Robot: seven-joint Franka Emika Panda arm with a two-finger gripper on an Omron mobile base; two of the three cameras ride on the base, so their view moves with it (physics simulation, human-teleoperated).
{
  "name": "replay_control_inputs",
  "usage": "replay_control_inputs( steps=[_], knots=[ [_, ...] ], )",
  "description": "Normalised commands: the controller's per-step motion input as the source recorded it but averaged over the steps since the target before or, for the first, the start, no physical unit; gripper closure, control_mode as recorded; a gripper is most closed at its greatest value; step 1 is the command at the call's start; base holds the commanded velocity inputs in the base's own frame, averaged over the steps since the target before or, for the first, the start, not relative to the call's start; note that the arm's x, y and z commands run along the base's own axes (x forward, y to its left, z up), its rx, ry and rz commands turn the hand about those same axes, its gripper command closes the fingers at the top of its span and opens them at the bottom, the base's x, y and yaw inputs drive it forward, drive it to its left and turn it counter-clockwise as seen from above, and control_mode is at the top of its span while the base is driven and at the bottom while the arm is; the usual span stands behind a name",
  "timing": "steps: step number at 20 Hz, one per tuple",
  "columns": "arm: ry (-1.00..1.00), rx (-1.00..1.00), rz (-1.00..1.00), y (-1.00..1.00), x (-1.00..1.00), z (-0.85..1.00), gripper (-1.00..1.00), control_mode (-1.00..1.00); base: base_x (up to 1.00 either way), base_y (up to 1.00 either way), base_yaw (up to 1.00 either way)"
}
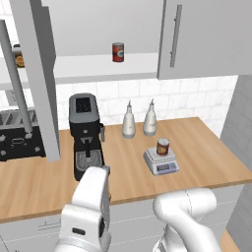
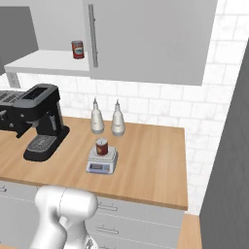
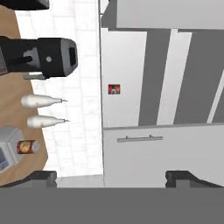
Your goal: Pick the canned food and place it on the digital scale for weighing, and close the cabinet.
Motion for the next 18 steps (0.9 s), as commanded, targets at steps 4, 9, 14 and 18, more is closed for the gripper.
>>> replay_control_inputs(
  steps=[4, 9, 14, 18],
  knots=[
    [0.01, -0.07, -0.04, 1.00, 0.64, -0.51, -1.00, -1.00, 0.00, 0.00, 0.00],
    [-0.01, -0.03, -0.02, 0.93, 0.79, -0.67, -1.00, -1.00, 0.00, 0.00, 0.00],
    [-0.05, -0.02, -0.01, 0.75, 0.80, -0.39, -1.00, -1.00, 0.00, 0.00, 0.00],
    [-0.22, 0.00, -0.07, 0.25, 0.29, 0.09, -1.00, -1.00, 0.00, 0.00, 0.00]
  ],
)
